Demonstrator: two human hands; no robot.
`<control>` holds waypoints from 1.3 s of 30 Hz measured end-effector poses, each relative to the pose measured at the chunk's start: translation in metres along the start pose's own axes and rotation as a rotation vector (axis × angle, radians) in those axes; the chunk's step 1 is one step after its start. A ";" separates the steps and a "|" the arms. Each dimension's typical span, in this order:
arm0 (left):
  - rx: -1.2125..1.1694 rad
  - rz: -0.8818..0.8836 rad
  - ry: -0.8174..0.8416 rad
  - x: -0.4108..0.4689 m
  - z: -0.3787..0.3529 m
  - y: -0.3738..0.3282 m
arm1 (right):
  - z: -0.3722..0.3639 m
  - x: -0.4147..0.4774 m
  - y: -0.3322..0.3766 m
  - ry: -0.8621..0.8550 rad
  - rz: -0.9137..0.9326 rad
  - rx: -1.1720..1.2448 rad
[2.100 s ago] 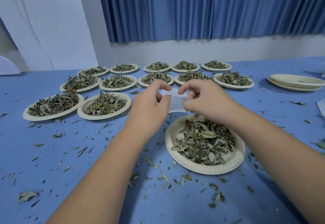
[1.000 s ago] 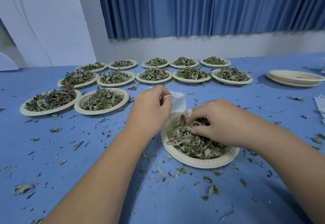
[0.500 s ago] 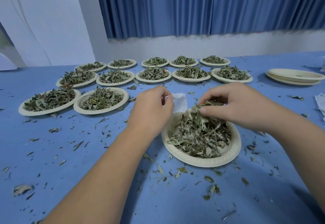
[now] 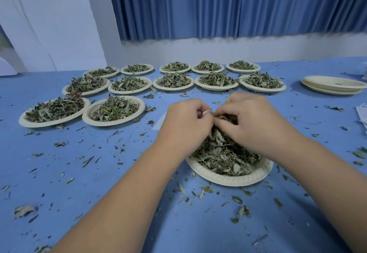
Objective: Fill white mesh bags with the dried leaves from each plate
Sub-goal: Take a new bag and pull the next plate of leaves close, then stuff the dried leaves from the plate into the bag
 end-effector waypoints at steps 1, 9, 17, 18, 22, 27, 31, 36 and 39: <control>-0.022 0.013 0.007 0.000 0.000 -0.001 | -0.001 0.000 0.000 0.015 -0.005 -0.008; -0.167 0.104 0.031 -0.001 0.001 -0.001 | 0.002 -0.002 0.000 0.025 -0.048 0.067; -0.222 0.157 0.032 -0.001 -0.001 -0.004 | -0.001 -0.001 0.003 -0.077 -0.100 0.078; -0.219 0.159 0.037 -0.001 -0.001 -0.004 | -0.001 -0.001 0.002 -0.079 -0.097 0.080; -0.262 0.171 0.054 -0.001 -0.001 -0.003 | 0.001 -0.003 -0.003 -0.061 -0.090 0.168; -0.283 0.164 0.057 -0.002 0.000 -0.004 | 0.001 -0.002 -0.002 -0.108 -0.090 0.187; -0.294 0.152 0.091 -0.003 0.000 -0.005 | -0.004 -0.001 0.000 -0.126 -0.116 0.164; -0.337 0.213 0.081 0.000 0.001 -0.003 | -0.004 0.000 -0.001 -0.148 -0.104 0.126; -0.359 0.235 0.076 0.000 0.002 0.000 | -0.001 -0.001 -0.001 -0.146 -0.014 0.109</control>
Point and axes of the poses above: each hand's wrist, its own x-axis towards the middle knuckle, its own z-axis out of the back of the hand, y = z × x, the point moved 2 cm from there along x, towards the middle knuckle, and after that the axes turned 12 degrees about x, right-handed, at the moved point
